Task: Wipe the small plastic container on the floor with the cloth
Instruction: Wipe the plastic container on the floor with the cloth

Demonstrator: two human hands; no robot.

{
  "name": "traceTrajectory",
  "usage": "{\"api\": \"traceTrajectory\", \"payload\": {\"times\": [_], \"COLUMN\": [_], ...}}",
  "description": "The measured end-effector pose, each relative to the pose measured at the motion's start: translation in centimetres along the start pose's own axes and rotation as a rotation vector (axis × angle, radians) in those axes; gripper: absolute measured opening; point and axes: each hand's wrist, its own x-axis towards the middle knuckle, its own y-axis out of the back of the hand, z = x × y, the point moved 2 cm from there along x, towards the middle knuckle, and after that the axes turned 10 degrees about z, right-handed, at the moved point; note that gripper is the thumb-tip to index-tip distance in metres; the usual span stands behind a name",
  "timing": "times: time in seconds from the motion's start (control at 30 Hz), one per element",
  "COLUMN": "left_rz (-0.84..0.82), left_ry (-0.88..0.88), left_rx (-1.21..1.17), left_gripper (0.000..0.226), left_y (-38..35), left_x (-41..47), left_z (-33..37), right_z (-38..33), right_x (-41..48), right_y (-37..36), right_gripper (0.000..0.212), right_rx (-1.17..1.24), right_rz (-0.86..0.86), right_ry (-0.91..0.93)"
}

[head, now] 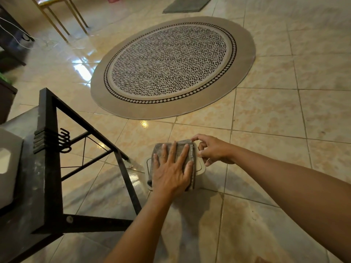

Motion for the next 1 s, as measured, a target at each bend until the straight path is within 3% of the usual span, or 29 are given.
{"api": "traceTrajectory", "payload": {"times": [0.17, 0.33, 0.5, 0.67, 0.87, 1.0], "left_rz": [0.010, 0.065, 0.022, 0.024, -0.012, 0.024], "left_ry": [0.078, 0.240, 0.114, 0.223, -0.036, 0.055], "left_rx": [0.021, -0.016, 0.004, -0.032, -0.023, -0.024], "left_gripper": [0.062, 0.061, 0.056, 0.058, 0.058, 0.059], "left_y": [-0.3, -0.3, -0.8, -0.3, -0.1, -0.1], "left_x": [0.9, -1.4, -1.1, -0.6, 0.3, 1.3], "left_z": [1.0, -0.8, 2.5, -1.9, 0.2, -1.2], "right_z": [-0.2, -0.5, -0.8, -0.6, -1.2, -1.2], "right_x": [-0.1, -0.3, -0.4, 0.0, 0.2, 0.3], "right_y": [0.0, -0.7, -0.9, -1.1, -1.0, -1.0], "right_gripper": [0.069, 0.061, 0.060, 0.062, 0.065, 0.064], "right_rx": [0.022, 0.027, 0.041, 0.057, 0.013, 0.010], "right_rz": [-0.074, -0.122, -0.152, -0.081, -0.119, -0.082], "right_ry": [-0.052, -0.034, -0.022, -0.030, -0.020, -0.024]}}
